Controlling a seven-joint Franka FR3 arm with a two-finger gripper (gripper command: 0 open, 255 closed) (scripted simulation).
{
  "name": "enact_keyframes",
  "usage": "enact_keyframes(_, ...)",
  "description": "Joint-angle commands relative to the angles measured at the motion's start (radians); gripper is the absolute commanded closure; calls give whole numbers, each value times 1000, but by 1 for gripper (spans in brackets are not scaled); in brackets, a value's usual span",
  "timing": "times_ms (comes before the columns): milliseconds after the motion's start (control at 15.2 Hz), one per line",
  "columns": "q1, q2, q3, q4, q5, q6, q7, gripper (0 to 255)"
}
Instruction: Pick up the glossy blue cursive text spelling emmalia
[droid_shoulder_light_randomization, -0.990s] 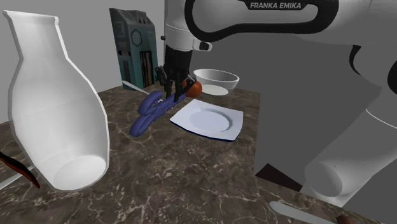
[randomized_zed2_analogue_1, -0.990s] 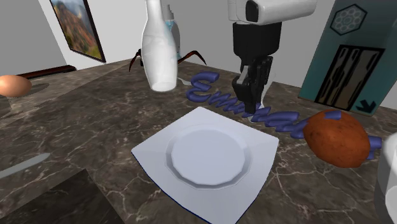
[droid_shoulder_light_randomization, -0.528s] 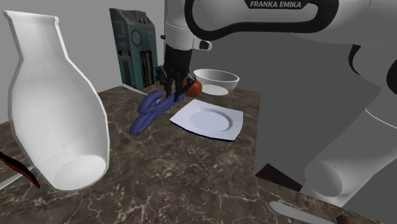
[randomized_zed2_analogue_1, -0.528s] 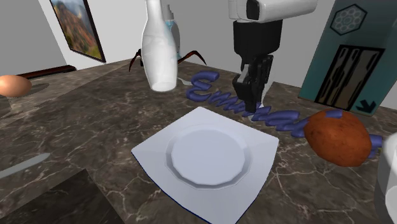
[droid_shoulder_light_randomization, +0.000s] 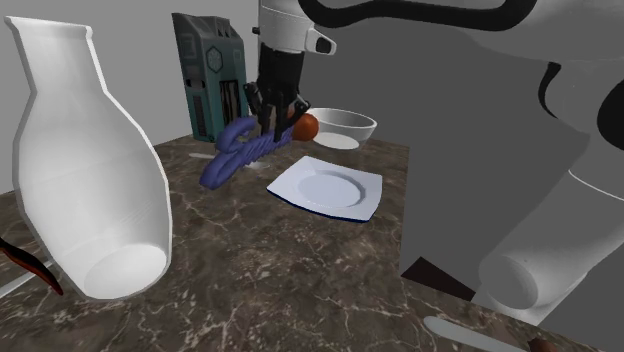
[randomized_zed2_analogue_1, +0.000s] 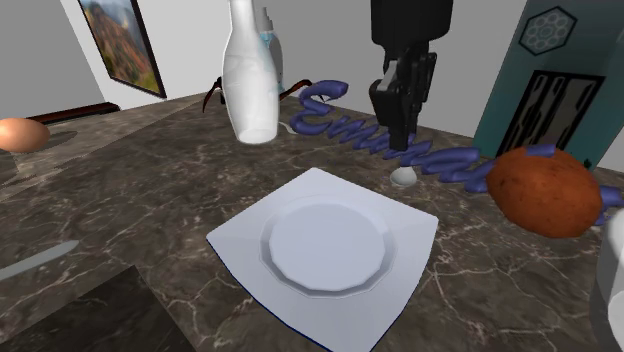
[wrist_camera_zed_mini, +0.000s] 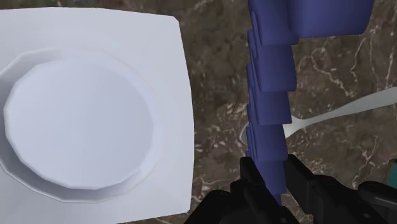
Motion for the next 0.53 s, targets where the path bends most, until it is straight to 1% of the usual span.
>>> enact_keyframes(0,1,12,4,38,-10,-30,4,255)
enact_keyframes(330,8,57,22,143,-47,-108,22,255)
enact_keyframes(462,9,58,22,146,-48,-110,23,255)
